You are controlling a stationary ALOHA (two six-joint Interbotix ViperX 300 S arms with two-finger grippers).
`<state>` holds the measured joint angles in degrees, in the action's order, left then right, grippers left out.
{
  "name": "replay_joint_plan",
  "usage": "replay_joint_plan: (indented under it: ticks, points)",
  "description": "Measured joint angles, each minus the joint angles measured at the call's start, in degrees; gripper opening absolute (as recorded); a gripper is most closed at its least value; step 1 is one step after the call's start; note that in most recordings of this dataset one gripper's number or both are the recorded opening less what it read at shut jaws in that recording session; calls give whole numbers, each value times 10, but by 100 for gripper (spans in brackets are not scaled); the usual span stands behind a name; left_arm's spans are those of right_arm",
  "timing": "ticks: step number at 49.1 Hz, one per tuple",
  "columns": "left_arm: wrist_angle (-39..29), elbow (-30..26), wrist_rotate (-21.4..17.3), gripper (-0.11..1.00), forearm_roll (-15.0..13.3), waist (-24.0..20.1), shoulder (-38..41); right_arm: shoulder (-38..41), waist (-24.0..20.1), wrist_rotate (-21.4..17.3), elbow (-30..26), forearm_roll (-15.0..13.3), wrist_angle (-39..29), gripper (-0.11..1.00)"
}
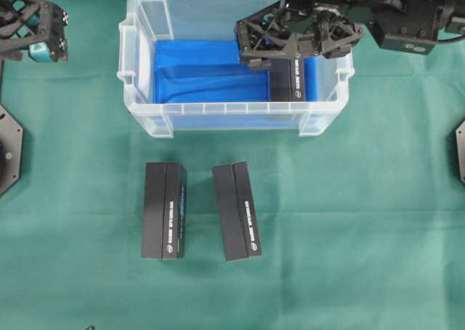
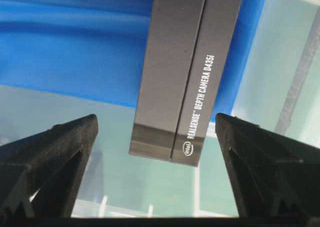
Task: Take out the box from the case.
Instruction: 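Lower the right gripper around the right box and close on it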
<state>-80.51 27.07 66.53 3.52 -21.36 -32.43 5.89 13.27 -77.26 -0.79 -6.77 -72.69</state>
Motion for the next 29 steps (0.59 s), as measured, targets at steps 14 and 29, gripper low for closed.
replay_joint_plan:
  ticks: [14,29]
  points:
    - [0,0,0,98,0,1,0,0,0,-2,16,0,14,93]
    - [1,0,4,98,0,7,1,0,9,-2,46,0,49,93]
